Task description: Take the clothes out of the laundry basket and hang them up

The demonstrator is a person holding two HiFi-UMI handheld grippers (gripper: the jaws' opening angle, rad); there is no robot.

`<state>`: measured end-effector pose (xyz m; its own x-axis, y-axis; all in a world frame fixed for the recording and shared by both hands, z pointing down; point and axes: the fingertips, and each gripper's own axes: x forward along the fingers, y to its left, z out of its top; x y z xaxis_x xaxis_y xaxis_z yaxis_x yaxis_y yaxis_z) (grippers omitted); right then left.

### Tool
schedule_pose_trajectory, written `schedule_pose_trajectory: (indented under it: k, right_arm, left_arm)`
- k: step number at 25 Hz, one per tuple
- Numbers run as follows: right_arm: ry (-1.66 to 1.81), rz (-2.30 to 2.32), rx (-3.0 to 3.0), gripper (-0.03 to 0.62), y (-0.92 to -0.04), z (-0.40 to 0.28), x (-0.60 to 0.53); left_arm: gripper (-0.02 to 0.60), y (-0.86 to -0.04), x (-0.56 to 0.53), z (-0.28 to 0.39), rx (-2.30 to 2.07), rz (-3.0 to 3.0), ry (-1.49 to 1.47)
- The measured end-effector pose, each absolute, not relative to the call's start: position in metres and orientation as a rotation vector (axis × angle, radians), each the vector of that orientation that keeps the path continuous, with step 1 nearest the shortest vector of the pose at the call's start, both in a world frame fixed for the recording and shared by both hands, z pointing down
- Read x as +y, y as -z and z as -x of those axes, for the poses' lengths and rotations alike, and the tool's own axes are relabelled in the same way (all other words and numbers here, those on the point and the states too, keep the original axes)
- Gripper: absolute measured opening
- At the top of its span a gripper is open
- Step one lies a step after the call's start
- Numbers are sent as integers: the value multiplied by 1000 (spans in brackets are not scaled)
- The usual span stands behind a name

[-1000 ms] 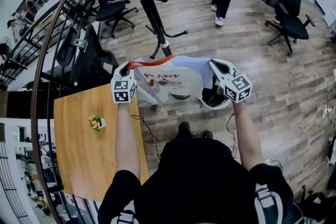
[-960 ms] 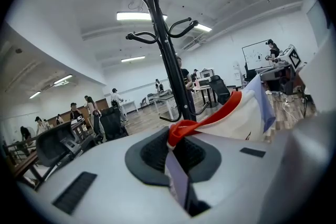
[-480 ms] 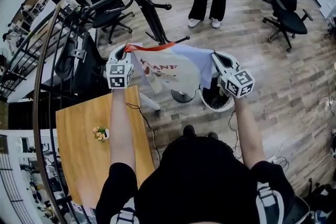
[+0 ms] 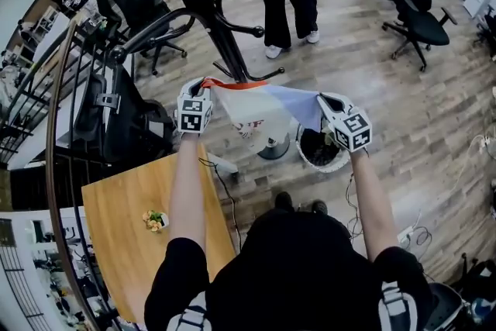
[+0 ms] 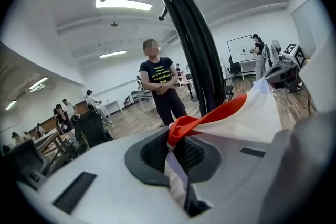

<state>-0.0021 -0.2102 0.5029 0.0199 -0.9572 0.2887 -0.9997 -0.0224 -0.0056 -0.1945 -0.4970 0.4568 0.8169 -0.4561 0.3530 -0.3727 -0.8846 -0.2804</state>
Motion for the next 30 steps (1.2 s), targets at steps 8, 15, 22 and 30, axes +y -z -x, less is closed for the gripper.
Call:
schedule_pose_trajectory:
  k: [8,15,22,30]
  right_arm:
    - [-498,-2062,-1942,17,-572,3,-211]
    - [-597,-1994,-1930,17,-608,20,-213]
    - [-630,-1940,-1932,22,-625,38,-221]
    - [-633,-1953,-1937,103,-624,39,-221]
  left_arm:
    - [28,-543,-494,173,510,2810,808]
    - [30,-586,-467,173,381,2805,906]
    - [217,-606,-458,180,341,2834,950]
    - [255,-609,-461,202,412,2843,966]
